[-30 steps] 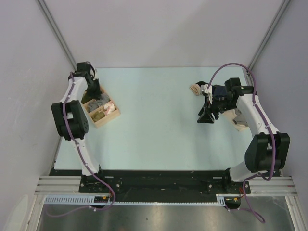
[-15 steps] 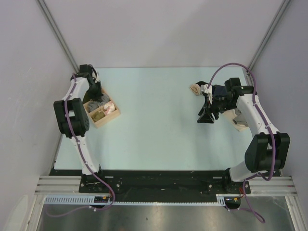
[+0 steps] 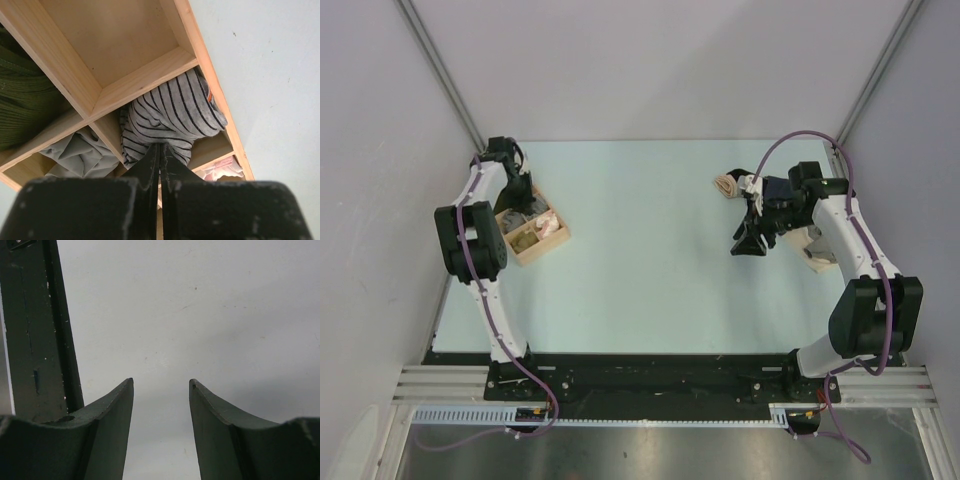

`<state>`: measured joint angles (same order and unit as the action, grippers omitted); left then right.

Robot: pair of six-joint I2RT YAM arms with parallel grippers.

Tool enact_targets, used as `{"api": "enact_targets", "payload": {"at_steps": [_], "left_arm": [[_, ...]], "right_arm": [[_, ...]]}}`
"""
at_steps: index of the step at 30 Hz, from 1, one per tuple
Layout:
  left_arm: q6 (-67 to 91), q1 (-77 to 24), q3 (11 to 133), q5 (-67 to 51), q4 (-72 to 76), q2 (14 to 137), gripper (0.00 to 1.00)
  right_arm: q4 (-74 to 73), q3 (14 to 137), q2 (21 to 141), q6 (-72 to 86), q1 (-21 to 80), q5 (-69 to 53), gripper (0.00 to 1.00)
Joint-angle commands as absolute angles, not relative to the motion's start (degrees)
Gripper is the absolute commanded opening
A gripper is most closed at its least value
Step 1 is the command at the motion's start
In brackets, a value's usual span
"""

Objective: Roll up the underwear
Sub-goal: Move the storage box to the corner of the board.

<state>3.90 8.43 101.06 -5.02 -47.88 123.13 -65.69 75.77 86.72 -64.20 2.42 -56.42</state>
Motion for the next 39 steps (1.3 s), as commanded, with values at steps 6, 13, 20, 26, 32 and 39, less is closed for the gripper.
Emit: {"api": "enact_targets", "payload": {"at_steps": [6, 13, 20, 26, 32, 39], "left_arm": [[1.0, 9.0, 99.9, -0.8, -60.6, 126.6, 0.02], [3.9, 9.2, 105.6, -4.4, -53.5, 113.6, 0.29], [3.0, 9.3, 99.4, -13.7, -47.7, 105.7, 0.41], [8.0, 8.4, 80.2, -28.9, -27.2, 85.4, 1.0], [14.9, 7.7, 64.8, -40.3, -9.4, 65.5, 1.0], [13.7, 9.6, 50.6, -34.1, -4.5, 45.1, 1.0]], "right_arm": [[-65.9, 76.5, 85.4, -64.8, 1.4, -58.4, 0.52], [-65.7, 76.5, 85.3, -64.4, 1.4, -58.3, 0.53], [-65.5, 76.5, 86.0, -64.2, 1.3, -57.9, 0.53], [-55.7, 76.4, 83.6, -52.4, 0.6, -51.3, 0.53], [-34.0, 76.4, 76.1, -33.5, -6.3, -36.8, 0.74], [-19.4, 76.1, 71.0, -12.3, -15.4, -33.3, 1.0]]}}
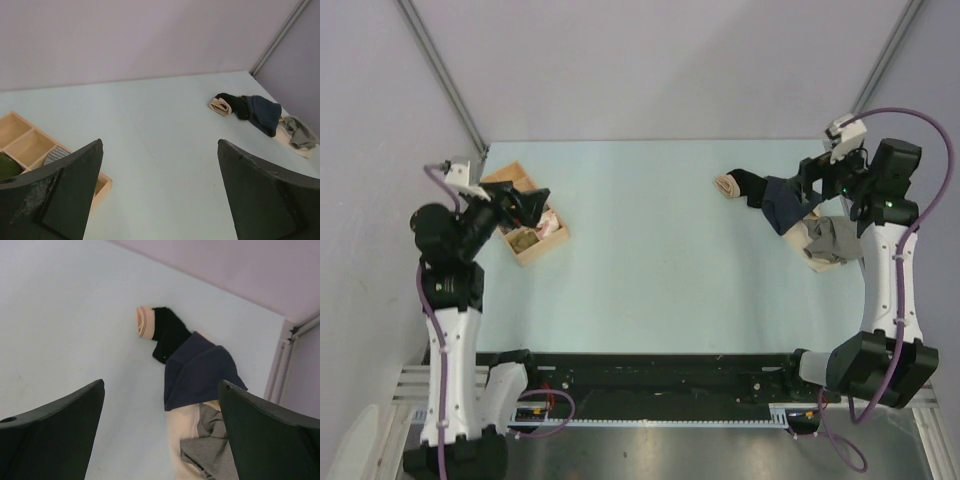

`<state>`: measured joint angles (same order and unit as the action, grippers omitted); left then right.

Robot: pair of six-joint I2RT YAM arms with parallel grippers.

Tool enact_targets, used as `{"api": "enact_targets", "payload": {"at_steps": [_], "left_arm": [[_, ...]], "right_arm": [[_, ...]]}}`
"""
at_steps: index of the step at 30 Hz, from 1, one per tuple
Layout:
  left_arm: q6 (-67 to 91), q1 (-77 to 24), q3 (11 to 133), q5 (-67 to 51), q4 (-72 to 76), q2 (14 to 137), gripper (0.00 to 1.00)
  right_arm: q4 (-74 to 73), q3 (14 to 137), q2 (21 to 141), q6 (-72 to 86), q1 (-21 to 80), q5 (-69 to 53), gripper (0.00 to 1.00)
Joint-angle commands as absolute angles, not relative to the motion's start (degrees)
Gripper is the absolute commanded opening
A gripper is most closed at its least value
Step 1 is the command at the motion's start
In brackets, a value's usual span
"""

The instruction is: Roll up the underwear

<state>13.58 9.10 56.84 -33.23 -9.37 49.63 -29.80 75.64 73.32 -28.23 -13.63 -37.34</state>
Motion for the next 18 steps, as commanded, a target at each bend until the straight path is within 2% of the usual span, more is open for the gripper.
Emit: {"api": "enact_targets", "payload": {"at_steps": [1, 9, 18], "left_arm": [[13.5, 9.4, 49.8, -33.8, -4.9, 43.4, 1.0], [8.8, 1.0, 49.7, -31.1, -10.4, 41.9, 1.0], [9.7, -2.2, 48.0, -32.9, -10.6, 40.9, 1.0]], "right_arm": [[-20.3, 76.1, 70.7, -11.5, -15.5, -33.0, 1.0], [-25.8, 75.8, 64.3, -4.1, -14.9, -16.7, 1.0], [-27.7, 73.6, 58.1, -3.1, -15.3, -11.7, 1.0]]}}
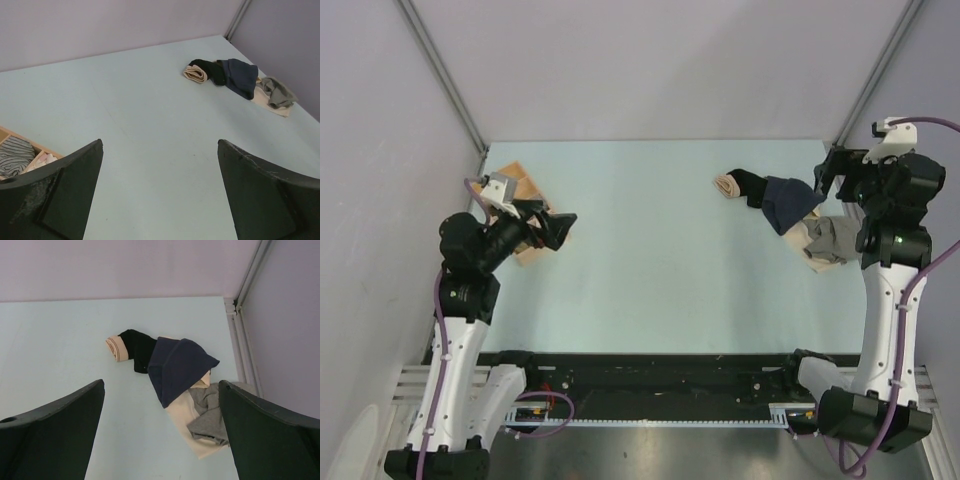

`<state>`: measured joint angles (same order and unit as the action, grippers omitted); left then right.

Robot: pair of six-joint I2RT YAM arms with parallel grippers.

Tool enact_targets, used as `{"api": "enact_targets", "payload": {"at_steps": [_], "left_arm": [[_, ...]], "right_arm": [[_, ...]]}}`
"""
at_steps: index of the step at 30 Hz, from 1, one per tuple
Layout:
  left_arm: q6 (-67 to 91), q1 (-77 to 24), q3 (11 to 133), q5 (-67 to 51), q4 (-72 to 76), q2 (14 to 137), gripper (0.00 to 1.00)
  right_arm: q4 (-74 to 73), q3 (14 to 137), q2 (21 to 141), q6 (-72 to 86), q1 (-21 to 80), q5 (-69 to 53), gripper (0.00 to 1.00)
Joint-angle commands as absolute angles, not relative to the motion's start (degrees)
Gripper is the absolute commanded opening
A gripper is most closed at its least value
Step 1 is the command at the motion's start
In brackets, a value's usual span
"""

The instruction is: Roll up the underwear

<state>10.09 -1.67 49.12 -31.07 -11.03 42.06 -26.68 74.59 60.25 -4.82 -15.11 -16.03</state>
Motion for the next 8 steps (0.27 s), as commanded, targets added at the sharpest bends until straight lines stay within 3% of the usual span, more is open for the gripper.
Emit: {"api": "enact_targets", "payload": {"at_steps": [1, 8], "left_arm": [[9.9, -2.2, 47.5, -33.1, -10.8, 40.8, 1.0], [11.1, -2.3, 43.5, -34.3, -9.1, 39.7, 1.0]], "right_arm": [[-27.8, 73.5, 57.5, -3.0, -15.4, -11.4, 1.0], [-27.1, 72.9, 56.0, -1.8, -17.1, -12.3, 1.0]]}}
